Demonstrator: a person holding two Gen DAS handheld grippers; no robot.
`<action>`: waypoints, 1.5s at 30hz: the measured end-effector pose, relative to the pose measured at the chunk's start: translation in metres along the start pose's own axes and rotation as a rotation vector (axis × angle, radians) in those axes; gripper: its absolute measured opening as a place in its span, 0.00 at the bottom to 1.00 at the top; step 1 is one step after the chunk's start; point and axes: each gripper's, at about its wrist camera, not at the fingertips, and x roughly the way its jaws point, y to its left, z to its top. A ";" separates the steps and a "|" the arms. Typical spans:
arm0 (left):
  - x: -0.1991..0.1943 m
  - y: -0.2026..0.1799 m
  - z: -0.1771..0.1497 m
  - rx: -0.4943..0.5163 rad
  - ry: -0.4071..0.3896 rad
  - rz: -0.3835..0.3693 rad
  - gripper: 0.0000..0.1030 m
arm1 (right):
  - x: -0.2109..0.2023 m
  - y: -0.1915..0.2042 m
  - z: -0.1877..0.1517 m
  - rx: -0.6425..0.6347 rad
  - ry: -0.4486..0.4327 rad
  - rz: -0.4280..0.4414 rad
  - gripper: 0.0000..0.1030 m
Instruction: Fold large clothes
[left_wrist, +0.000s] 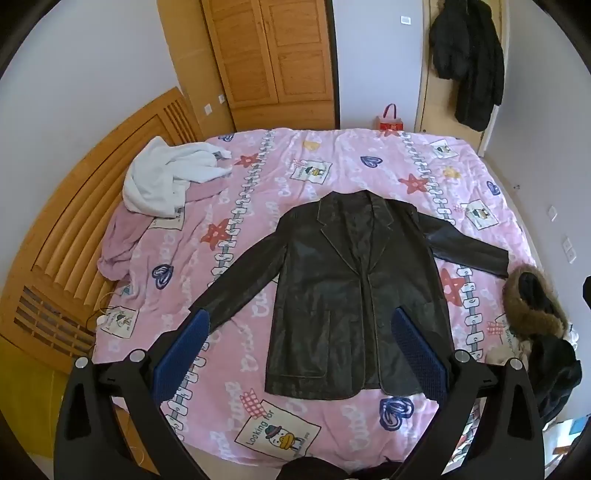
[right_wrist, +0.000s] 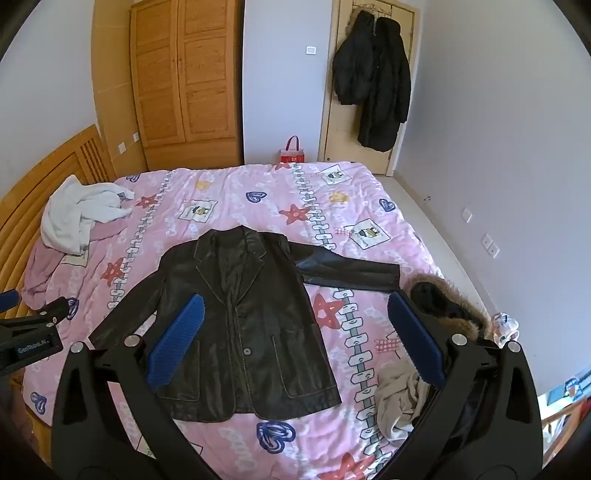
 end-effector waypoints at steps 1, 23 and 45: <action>-0.001 0.000 -0.001 0.002 -0.003 0.006 0.93 | 0.001 0.001 -0.001 -0.001 0.004 -0.001 0.94; -0.002 0.015 -0.010 -0.020 0.044 -0.011 0.93 | -0.003 -0.013 -0.012 0.017 0.064 -0.018 0.94; -0.020 -0.015 -0.005 -0.047 0.082 -0.013 0.93 | -0.001 -0.033 -0.013 0.021 0.080 0.030 0.94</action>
